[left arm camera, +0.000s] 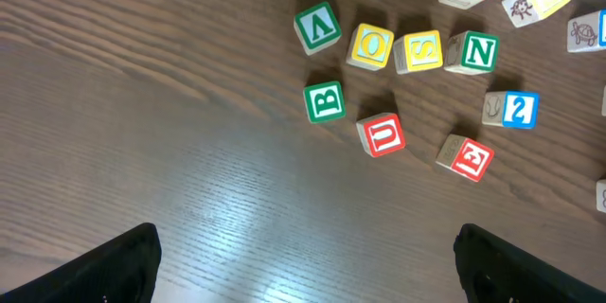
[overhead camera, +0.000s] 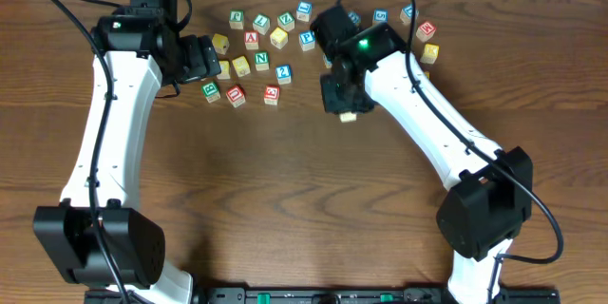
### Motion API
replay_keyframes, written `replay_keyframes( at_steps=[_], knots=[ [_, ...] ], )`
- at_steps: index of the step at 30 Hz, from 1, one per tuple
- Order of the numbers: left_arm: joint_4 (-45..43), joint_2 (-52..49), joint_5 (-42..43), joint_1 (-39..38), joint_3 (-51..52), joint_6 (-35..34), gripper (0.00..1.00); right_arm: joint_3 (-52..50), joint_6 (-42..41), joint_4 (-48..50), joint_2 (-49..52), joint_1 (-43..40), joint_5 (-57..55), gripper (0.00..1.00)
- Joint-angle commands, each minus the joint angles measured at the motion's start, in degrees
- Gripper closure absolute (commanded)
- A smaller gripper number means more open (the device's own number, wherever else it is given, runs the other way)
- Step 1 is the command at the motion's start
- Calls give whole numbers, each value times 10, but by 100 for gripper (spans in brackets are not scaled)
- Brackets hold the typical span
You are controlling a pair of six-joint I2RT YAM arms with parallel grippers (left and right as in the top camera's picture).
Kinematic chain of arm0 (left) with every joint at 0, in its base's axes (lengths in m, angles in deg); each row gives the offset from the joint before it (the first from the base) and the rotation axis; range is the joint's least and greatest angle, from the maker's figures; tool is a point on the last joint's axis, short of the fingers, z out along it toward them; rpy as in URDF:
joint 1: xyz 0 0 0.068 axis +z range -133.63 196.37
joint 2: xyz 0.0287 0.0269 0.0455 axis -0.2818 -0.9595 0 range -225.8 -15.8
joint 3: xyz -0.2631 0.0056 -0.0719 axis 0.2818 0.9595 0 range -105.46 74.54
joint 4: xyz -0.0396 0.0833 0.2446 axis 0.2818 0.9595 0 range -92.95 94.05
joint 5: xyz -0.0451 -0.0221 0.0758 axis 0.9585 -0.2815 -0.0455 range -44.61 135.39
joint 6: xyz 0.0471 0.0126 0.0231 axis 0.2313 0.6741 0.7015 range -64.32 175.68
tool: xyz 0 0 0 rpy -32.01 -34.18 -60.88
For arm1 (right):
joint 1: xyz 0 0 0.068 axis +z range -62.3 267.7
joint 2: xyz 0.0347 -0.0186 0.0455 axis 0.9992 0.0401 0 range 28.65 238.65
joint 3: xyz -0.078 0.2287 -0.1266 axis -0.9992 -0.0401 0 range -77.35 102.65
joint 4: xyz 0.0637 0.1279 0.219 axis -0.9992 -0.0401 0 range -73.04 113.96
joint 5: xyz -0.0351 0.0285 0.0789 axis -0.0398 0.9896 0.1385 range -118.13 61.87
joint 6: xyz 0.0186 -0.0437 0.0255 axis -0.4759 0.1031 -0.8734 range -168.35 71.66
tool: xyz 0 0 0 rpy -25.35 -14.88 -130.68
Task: Spell out CORL
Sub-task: 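Carry the yellow C block toward the open table area in front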
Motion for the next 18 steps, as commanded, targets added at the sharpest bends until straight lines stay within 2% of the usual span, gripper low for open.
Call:
replay_keyframes(
  at_steps=[1, 7, 18],
  knots=[
    [3, 3, -5, 2, -4, -1, 2, -20, 7, -25, 23, 16, 10, 92],
    [3, 3, -5, 2, -4, -1, 2, -117, -15, 36, 26, 34, 17, 93],
    [-6, 3, -5, 2, -4, -3, 2, -177, -36, 176, 26, 49, 29, 94]
  ],
)
